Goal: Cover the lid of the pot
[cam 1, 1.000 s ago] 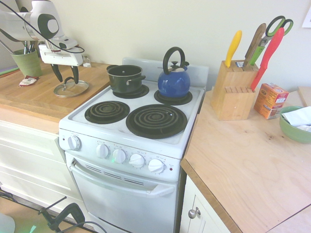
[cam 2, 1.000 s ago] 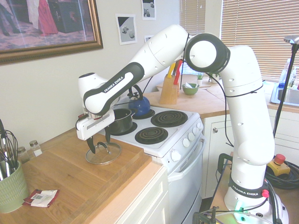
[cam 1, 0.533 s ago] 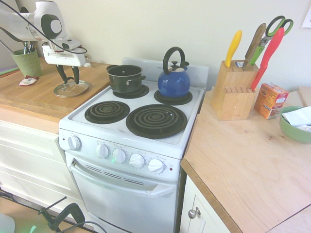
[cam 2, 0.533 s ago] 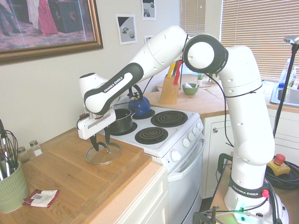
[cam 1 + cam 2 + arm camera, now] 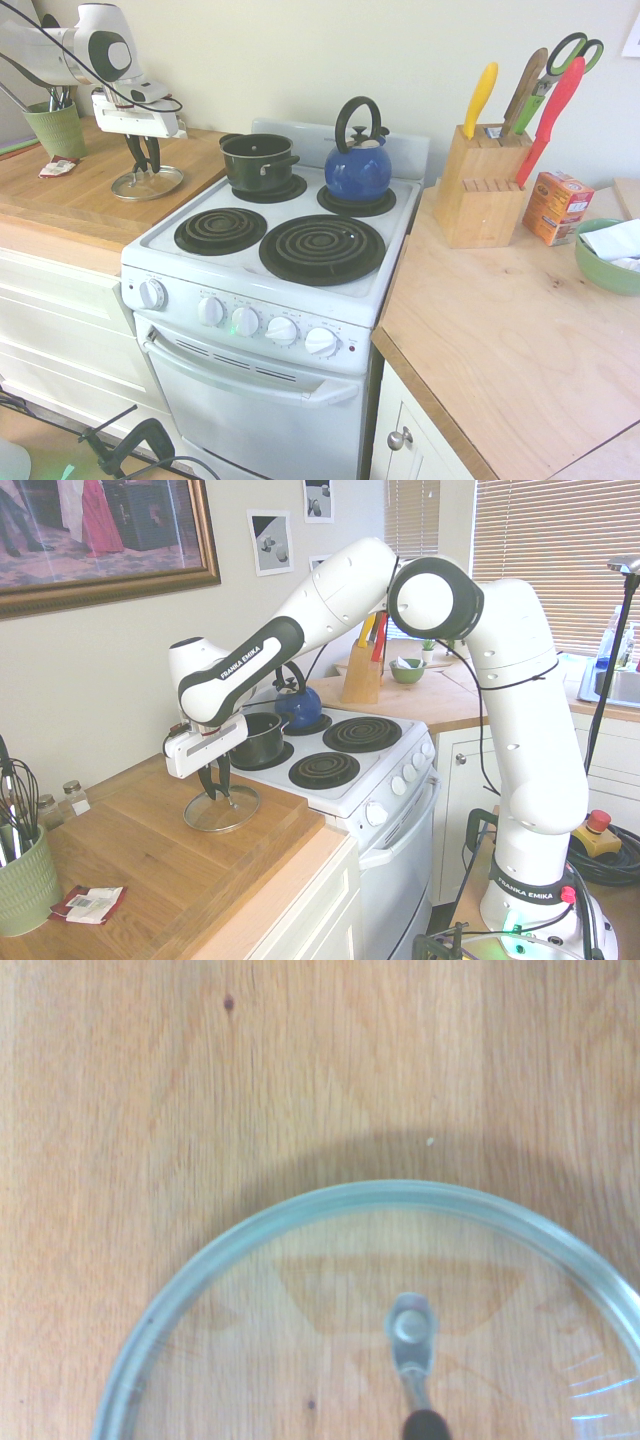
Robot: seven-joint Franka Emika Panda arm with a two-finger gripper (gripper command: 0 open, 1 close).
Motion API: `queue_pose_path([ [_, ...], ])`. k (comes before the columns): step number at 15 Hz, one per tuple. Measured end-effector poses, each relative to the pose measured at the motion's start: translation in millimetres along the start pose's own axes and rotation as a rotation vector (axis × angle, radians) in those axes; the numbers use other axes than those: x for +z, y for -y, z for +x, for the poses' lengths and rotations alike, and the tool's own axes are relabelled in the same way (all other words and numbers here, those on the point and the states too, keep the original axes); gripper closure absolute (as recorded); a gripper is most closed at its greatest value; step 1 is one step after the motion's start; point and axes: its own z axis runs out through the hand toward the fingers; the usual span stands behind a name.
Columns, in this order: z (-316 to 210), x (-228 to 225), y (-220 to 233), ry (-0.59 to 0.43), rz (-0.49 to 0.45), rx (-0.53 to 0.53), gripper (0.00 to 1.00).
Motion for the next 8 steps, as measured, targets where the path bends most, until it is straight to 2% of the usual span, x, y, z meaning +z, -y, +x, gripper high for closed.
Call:
queue_pose_path([
  [8,4.0,-2.9,0.3,-0.002,0.007,0.031,1.00],
])
